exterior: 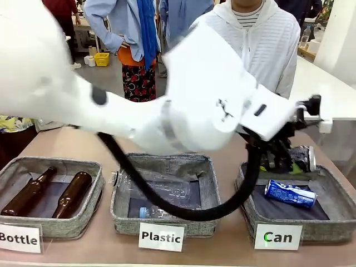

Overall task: Sort the can waste into the basket.
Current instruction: Pick up the can waste from the table and place it in the right Fabric basket.

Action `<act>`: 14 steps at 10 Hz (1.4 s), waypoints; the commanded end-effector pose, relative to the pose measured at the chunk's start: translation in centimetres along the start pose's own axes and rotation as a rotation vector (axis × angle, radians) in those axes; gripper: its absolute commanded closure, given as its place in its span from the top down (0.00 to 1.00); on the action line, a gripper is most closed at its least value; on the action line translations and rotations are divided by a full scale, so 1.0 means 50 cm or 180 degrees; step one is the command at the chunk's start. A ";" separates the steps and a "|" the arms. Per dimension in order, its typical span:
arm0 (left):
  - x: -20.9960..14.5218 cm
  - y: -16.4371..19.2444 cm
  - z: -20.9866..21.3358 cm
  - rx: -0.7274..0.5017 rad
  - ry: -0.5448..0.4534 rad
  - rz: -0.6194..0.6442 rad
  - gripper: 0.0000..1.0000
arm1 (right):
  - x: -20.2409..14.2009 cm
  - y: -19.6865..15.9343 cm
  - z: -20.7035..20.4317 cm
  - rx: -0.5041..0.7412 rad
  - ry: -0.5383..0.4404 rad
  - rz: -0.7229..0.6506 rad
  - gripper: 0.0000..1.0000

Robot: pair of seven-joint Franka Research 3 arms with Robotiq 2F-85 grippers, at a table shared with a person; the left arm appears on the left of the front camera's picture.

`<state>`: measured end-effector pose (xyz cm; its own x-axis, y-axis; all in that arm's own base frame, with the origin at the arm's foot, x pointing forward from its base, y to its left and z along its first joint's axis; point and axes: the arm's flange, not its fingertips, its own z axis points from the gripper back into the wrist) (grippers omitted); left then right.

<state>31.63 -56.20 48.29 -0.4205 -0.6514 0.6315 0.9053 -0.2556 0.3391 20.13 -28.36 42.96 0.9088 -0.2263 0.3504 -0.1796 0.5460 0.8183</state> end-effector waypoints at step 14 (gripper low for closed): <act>-0.005 0.067 0.055 -0.0127 0.0223 0.0399 1.00 | 0.017 0.021 -0.019 0.0093 0.0216 0.0208 1.00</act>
<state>35.72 -59.29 50.02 -0.3273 -0.7302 0.5997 0.9435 -0.2176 0.2500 20.49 -28.05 43.29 0.9133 -0.2002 0.3547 -0.1975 0.5441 0.8155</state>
